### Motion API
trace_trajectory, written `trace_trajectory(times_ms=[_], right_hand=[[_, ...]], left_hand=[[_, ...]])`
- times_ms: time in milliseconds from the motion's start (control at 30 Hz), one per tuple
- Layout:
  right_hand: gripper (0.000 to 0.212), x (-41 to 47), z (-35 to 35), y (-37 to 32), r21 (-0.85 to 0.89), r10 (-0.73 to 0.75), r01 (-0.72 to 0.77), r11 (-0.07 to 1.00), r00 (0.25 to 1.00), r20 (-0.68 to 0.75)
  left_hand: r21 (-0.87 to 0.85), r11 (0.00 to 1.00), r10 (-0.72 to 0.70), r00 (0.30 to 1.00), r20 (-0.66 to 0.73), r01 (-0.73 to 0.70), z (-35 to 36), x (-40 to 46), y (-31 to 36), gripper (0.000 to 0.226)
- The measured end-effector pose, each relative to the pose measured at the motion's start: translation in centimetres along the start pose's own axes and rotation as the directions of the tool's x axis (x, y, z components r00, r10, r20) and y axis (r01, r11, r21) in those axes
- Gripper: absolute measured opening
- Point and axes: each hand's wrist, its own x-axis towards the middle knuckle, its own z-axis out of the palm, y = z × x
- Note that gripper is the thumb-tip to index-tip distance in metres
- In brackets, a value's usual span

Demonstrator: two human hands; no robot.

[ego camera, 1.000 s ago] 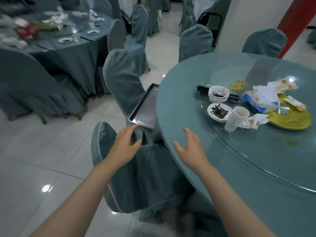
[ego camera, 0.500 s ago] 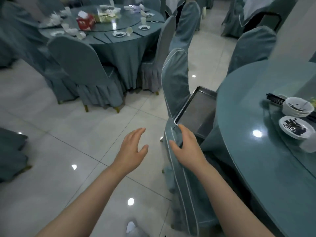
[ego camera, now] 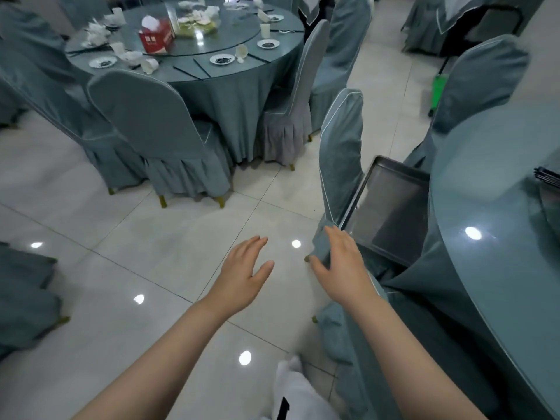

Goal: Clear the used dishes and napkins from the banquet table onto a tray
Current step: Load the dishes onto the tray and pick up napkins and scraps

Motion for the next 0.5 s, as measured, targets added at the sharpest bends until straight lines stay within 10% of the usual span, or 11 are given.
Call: trace_trajectory(times_ms=[500], right_hand=[[0.059,14.9,-3.5,6.5,0.105,0.276,-0.274,0.956,0.961,-0.01]], left_hand=[[-0.019,0.996,0.085,0.972,0.219,-0.083,2.5,22.0,2.3,0.054]])
